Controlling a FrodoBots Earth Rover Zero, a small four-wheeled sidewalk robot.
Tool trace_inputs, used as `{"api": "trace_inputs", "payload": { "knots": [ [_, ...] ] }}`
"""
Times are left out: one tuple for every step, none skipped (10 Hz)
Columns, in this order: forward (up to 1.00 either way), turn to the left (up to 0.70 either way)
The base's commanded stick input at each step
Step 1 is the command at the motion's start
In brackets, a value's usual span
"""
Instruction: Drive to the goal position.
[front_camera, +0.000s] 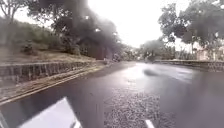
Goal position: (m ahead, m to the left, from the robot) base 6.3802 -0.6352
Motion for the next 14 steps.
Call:
{"api": "trace_inputs", "payload": {
  "knots": [
    [1.00,0.00],
    [1.00,0.00],
    [1.00,0.00],
    [1.00,0.00],
    [1.00,0.00],
    [1.00,0.00],
    [1.00,0.00],
    [1.00,0.00],
    [1.00,0.00],
    [1.00,0.00],
    [1.00,0.00],
    [1.00,0.00],
    [1.00,0.00],
    [1.00,0.00]
  ]
}}
